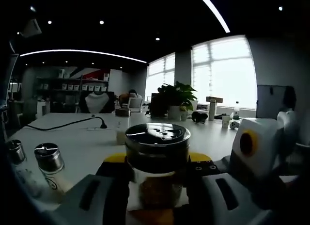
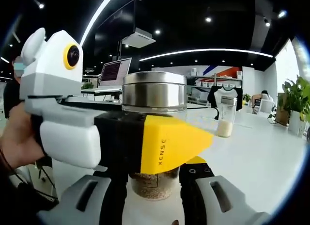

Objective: Rotate the seasoning bottle until the label or dispensing opening points toward the visible target arrow and the bottle remains upright within the marked orientation range

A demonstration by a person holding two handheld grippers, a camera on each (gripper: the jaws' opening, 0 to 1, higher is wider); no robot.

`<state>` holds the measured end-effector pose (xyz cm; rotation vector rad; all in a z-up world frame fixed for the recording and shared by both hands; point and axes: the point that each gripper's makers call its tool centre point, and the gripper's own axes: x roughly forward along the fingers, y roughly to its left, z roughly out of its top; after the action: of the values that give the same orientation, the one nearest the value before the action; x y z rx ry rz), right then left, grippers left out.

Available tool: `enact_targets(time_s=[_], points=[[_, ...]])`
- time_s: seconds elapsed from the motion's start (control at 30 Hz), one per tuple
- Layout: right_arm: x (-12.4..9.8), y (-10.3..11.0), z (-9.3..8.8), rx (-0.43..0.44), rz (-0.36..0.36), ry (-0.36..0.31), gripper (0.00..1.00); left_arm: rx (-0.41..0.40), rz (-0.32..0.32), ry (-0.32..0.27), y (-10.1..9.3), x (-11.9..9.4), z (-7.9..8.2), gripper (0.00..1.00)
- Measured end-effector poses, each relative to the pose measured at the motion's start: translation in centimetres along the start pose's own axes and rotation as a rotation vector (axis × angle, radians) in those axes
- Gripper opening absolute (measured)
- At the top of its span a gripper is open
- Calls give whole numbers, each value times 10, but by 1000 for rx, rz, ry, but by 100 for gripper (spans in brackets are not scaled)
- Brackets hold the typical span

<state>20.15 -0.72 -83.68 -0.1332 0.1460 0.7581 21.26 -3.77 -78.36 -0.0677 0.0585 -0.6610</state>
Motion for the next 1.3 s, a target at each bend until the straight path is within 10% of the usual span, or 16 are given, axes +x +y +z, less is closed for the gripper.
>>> enact_targets(time_s=[1.3], points=[[34, -5, 16, -36, 106, -17, 38, 12, -194, 30, 30, 12, 5, 46]])
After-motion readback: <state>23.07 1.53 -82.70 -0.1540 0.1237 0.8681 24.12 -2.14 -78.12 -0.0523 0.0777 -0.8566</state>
